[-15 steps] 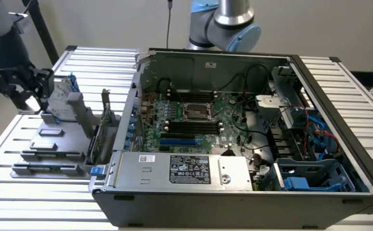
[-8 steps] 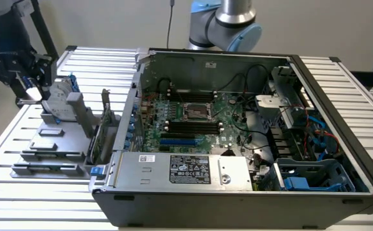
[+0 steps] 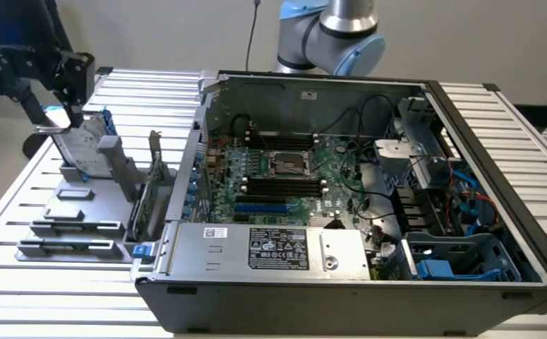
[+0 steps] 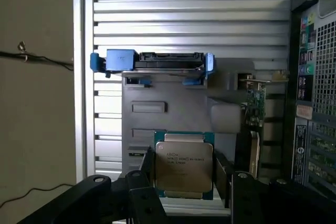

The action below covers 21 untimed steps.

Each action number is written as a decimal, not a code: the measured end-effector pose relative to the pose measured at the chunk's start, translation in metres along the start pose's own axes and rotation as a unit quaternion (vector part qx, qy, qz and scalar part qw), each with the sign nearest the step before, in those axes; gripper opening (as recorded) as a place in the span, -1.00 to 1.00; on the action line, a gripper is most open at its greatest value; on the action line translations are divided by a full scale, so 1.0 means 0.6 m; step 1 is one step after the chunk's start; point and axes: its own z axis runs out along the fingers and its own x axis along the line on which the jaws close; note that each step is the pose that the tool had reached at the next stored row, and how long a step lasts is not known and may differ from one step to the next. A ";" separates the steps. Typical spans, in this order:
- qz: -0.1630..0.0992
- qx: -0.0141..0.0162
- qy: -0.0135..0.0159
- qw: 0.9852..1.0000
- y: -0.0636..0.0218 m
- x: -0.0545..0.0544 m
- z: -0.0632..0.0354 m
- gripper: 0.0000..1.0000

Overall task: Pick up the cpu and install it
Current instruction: 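Pick up the cpu and move it towards the insertion slot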

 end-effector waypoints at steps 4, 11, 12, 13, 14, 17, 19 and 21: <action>0.000 -0.001 0.000 1.000 0.000 -0.028 -0.032 0.08; 0.000 -0.001 0.001 1.000 0.001 -0.080 -0.058 0.08; 0.000 -0.001 0.001 1.000 0.001 -0.087 -0.060 0.08; 0.000 -0.001 0.001 1.000 0.001 -0.094 -0.062 0.08; 0.000 -0.001 0.001 1.000 0.001 -0.102 -0.064 0.08; 0.000 -0.001 0.001 1.000 0.001 -0.124 -0.068 0.08; 0.000 -0.001 0.001 1.000 0.001 -0.139 -0.069 0.08; 0.000 -0.001 0.001 1.000 0.001 -0.154 -0.070 0.08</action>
